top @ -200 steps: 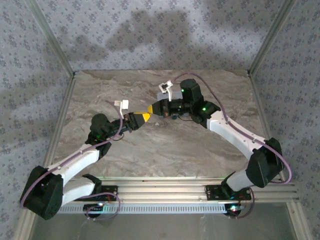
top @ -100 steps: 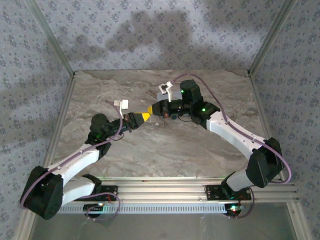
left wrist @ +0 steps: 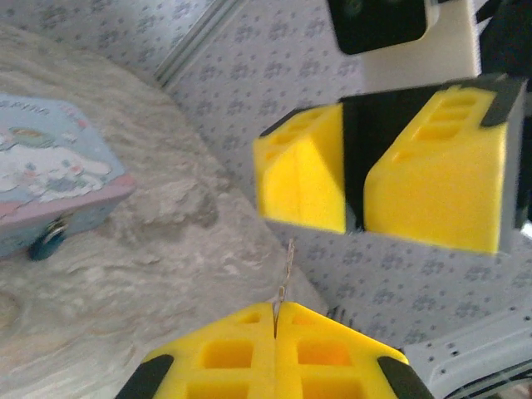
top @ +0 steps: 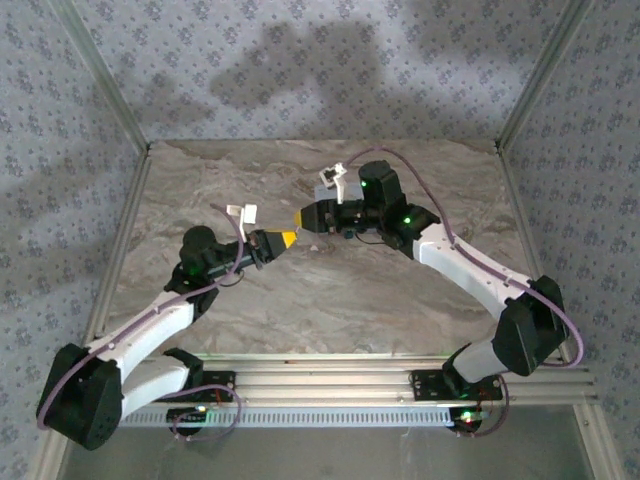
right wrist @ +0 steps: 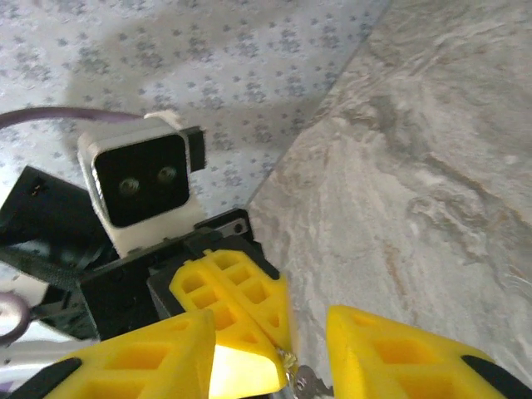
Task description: Unlock a padlock with a key
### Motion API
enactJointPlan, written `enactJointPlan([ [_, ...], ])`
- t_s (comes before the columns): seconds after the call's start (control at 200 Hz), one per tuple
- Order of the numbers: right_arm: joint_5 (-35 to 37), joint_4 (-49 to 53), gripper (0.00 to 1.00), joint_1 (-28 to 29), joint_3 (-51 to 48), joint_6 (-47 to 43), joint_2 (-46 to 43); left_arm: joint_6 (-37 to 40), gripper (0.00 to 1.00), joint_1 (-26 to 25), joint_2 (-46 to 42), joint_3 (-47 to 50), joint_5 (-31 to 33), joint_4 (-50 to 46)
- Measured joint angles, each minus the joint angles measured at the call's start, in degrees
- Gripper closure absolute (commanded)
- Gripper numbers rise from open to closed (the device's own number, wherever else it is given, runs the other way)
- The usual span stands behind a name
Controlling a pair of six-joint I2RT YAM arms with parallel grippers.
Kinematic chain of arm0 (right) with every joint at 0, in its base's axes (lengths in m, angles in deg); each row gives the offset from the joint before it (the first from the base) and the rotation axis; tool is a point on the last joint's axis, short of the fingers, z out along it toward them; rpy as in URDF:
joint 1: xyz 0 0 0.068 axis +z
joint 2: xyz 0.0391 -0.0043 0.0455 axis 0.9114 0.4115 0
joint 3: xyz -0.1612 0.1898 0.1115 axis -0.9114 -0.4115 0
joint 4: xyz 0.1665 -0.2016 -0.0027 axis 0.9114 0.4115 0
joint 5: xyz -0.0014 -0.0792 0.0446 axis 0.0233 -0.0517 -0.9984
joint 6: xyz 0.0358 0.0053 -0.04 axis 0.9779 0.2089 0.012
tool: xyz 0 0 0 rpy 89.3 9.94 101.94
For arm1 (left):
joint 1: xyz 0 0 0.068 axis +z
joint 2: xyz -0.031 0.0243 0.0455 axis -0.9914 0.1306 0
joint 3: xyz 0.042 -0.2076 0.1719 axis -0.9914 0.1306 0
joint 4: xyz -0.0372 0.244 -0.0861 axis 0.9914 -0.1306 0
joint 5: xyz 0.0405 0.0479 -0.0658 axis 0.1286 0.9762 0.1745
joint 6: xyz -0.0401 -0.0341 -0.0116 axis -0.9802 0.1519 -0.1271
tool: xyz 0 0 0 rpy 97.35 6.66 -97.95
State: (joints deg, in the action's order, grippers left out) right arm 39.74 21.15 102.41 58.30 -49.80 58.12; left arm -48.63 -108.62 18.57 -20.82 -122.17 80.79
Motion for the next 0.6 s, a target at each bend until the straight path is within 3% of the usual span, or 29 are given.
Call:
enactJointPlan([
  [0.32, 26.77, 14.71, 0.53, -1.99, -1.09, -1.46, 0.66, 13.44, 1.00, 0.00, -3.06, -3.10, 7.78, -22.62],
  [0.605, 41.42, 16.59, 0.51, -1.60, -3.89, -0.37, 11.69, 15.37, 1.00, 0.00, 1.99, -1.62, 10.54, -23.52],
])
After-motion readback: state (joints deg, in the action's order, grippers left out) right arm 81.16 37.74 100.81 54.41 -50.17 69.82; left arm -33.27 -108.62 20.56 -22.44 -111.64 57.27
